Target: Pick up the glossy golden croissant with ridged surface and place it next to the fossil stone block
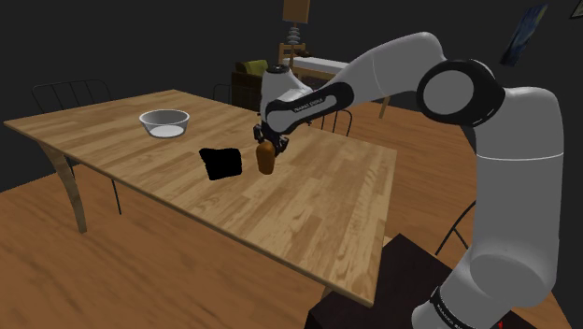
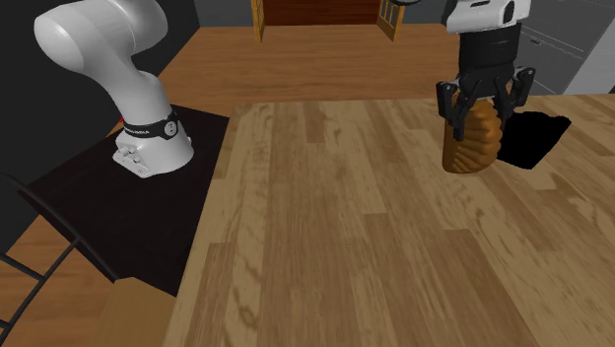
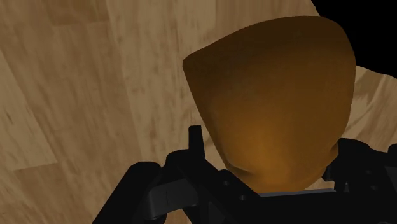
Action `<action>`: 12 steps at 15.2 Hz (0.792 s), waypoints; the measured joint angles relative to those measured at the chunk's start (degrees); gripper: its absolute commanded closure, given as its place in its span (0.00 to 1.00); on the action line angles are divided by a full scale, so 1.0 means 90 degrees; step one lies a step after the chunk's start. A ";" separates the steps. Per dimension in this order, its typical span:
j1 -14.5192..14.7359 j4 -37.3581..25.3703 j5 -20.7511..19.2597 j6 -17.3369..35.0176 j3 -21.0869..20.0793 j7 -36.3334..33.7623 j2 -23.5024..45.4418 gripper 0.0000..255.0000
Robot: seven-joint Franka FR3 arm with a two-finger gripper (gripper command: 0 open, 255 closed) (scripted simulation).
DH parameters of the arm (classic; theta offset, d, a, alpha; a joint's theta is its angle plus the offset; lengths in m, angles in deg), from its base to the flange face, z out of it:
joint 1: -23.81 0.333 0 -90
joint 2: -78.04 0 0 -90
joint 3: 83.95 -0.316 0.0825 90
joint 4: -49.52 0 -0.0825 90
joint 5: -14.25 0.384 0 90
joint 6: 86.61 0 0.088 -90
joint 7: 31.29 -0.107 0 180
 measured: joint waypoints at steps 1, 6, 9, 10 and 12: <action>0.0003 -0.0042 -0.0003 0.0042 0.0004 0.0002 0.0047 1.00; 0.0000 0.0003 -0.0003 0.0196 0.0026 0.0005 0.0061 1.00; 0.0015 -0.0025 0.0005 0.0152 0.0027 0.0007 0.0126 0.00; 0.0013 0.0031 0.0007 0.0129 0.0024 0.0004 0.0093 0.00; -0.0012 0.0060 0.0021 0.0107 0.0024 0.0037 0.0063 0.00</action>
